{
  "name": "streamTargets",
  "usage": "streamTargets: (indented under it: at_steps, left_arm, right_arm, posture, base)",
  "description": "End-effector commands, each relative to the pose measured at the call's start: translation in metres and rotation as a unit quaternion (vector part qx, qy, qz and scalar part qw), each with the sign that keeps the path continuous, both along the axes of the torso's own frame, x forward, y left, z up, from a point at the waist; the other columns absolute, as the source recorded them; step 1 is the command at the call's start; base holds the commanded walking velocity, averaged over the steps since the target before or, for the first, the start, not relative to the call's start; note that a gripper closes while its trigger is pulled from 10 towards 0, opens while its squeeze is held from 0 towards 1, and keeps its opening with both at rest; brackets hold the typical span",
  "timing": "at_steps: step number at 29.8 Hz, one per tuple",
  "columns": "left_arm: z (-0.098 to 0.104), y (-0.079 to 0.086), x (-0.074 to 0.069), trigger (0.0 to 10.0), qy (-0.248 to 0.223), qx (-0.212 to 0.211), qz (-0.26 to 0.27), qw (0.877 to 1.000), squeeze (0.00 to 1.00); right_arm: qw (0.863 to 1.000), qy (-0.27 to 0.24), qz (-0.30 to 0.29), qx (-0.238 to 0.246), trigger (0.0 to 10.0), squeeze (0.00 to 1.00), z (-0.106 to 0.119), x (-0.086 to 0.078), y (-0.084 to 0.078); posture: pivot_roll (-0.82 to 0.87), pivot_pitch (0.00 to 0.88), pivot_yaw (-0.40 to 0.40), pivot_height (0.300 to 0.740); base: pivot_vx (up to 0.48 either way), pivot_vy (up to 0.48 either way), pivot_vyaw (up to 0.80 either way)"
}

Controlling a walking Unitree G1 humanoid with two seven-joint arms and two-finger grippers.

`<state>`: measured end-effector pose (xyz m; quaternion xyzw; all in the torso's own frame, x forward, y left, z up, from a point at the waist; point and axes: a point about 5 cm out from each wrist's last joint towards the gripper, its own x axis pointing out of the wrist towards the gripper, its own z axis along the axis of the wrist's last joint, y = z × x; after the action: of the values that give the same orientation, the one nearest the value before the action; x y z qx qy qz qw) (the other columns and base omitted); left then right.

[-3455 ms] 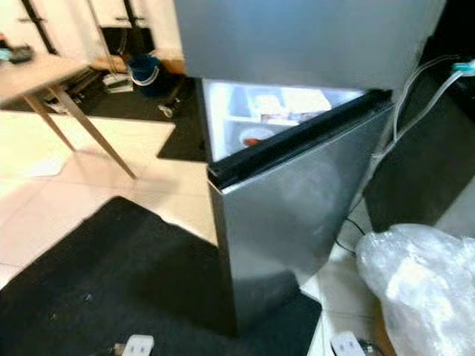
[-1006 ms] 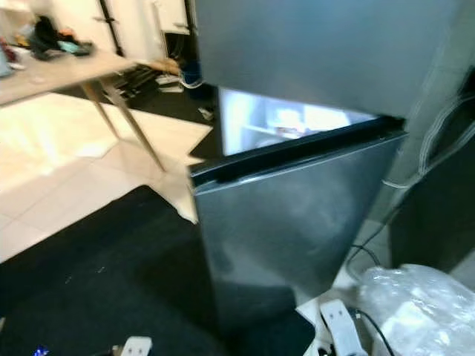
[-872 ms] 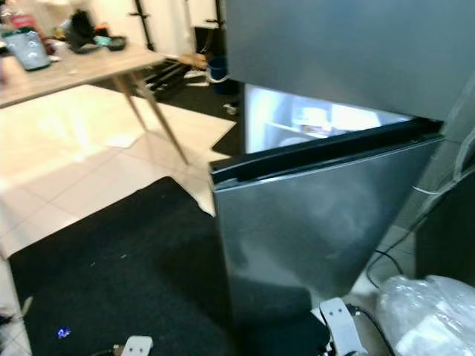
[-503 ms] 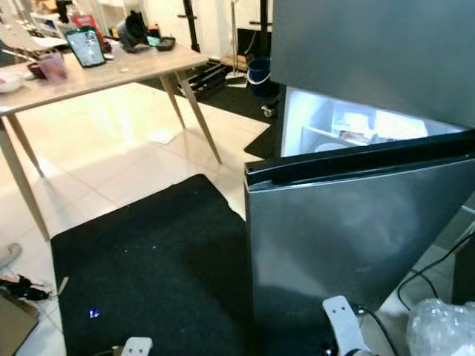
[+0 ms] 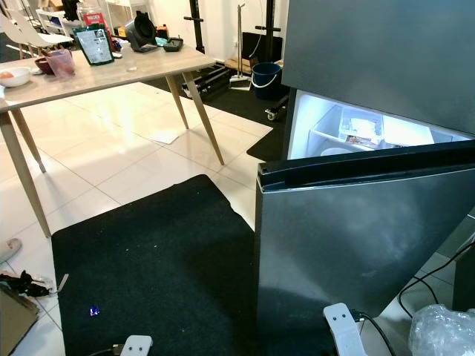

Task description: Restocking fridge

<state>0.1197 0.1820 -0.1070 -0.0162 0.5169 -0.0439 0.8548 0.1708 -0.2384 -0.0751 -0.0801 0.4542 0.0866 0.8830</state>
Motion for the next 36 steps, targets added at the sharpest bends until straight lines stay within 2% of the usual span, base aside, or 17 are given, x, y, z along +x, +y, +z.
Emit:
streamTargets:
  at_steps: [1, 19, 23, 28, 30, 34, 36]
  left_arm:
    - [-0.004, 0.000, -0.012, 10.0, 0.023, 0.001, -0.002, 1.000, 0.00]
    - [-0.003, 0.002, -0.011, 10.0, 0.019, 0.006, 0.016, 1.000, 0.00]
    - [-0.003, 0.002, -0.011, 10.0, 0.019, 0.006, 0.016, 1.000, 0.00]
    - [-0.003, 0.002, -0.010, 10.0, 0.019, 0.006, 0.015, 1.000, 0.00]
    - [-0.003, 0.002, -0.009, 10.0, 0.017, 0.006, 0.015, 1.000, 0.00]
    - [-0.003, 0.002, -0.009, 10.0, 0.017, 0.006, 0.016, 1.000, 0.00]
    - [-0.003, 0.003, -0.009, 10.0, 0.016, 0.008, 0.017, 1.000, 0.00]
  right_arm:
    - [1.000, 0.003, -0.002, 0.002, 10.0, 0.00, -0.001, -0.002, 0.001]
    - [1.000, 0.000, 0.020, 0.017, 10.0, 0.00, -0.001, -0.001, 0.007]
    - [1.000, 0.001, 0.023, 0.016, 10.0, 0.00, -0.001, -0.002, 0.007]
    - [0.999, -0.017, 0.004, 0.027, 10.0, 0.00, 0.002, 0.004, 0.005]
    - [0.999, -0.038, -0.008, 0.032, 10.0, 0.00, 0.008, 0.013, 0.003]
    - [0.998, -0.046, -0.013, 0.032, 10.0, 0.00, 0.010, 0.018, 0.001]
    - [0.997, -0.066, -0.022, 0.035, 10.0, 0.00, 0.016, 0.026, -0.001]
  posture:
    - [-0.06, 0.000, -0.016, 0.740]
    - [-0.06, 0.000, -0.019, 0.740]
    - [-0.06, 0.000, -0.020, 0.740]
    - [-0.06, 0.000, -0.020, 0.740]
    - [-0.06, 0.000, -0.020, 0.740]
    - [-0.06, 0.000, -0.020, 0.740]
    - [-0.06, 0.000, -0.020, 0.740]
  base:
    - [0.000, 0.000, 0.00]
    - [0.000, 0.000, 0.00]
    - [0.000, 0.000, 0.71]
    - [0.000, 0.000, 0.74]
    - [0.000, 0.000, 0.00]
    - [0.000, 0.000, 0.00]
    - [0.000, 0.000, 0.00]
